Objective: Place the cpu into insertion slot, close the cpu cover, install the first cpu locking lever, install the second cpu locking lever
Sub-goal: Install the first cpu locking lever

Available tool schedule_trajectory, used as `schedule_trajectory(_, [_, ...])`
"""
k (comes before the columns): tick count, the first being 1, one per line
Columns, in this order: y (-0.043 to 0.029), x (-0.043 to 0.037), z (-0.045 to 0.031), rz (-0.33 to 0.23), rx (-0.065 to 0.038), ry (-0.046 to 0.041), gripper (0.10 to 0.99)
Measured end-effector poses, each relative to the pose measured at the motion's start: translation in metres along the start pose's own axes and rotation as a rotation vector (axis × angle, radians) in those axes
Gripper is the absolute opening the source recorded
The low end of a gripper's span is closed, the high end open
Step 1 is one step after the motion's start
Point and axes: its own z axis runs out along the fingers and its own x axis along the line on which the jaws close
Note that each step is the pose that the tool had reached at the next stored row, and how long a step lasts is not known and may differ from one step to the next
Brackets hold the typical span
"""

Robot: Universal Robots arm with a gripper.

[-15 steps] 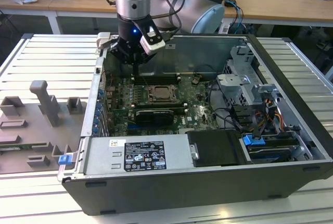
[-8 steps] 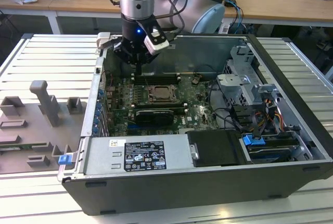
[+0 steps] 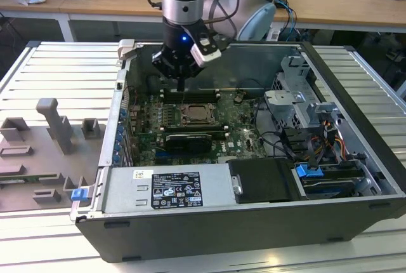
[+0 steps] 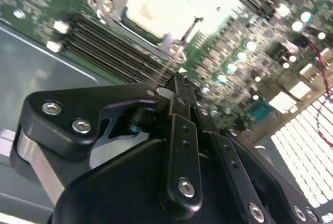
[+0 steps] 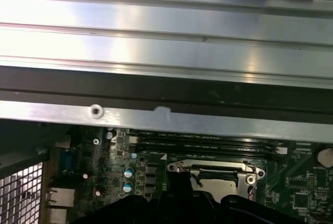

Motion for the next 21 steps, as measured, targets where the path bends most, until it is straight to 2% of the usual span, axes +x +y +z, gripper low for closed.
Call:
schedule_trajectory(1, [-0.0005,-0.0077,0.0005,0.000,0.000,-0.0001,0.106])
schedule_trajectory(2, [-0.0008,-0.0120,0.0010,0.000,0.000,-0.0001,0.106])
schedule_trajectory(5, [-0.0014,-0.0188,0.0026,0.000,-0.002,-0.0002,0.106])
schedule_trajectory(9, [-0.0017,-0.0221,0.0038,0.000,-0.036,-0.0024,0.106])
schedule_trajectory(11, [-0.0018,-0.0229,0.0052,-0.001,-0.047,-0.0035,0.106])
schedule_trajectory(16, [-0.0024,-0.0249,0.0135,-0.001,-0.048,-0.0041,0.106])
schedule_trajectory(18, [-0.0025,-0.0293,0.0185,-0.001,-0.048,-0.0041,0.106])
schedule_trajectory(21, [-0.0011,-0.0328,0.0212,-0.001,-0.050,-0.0043,0.106])
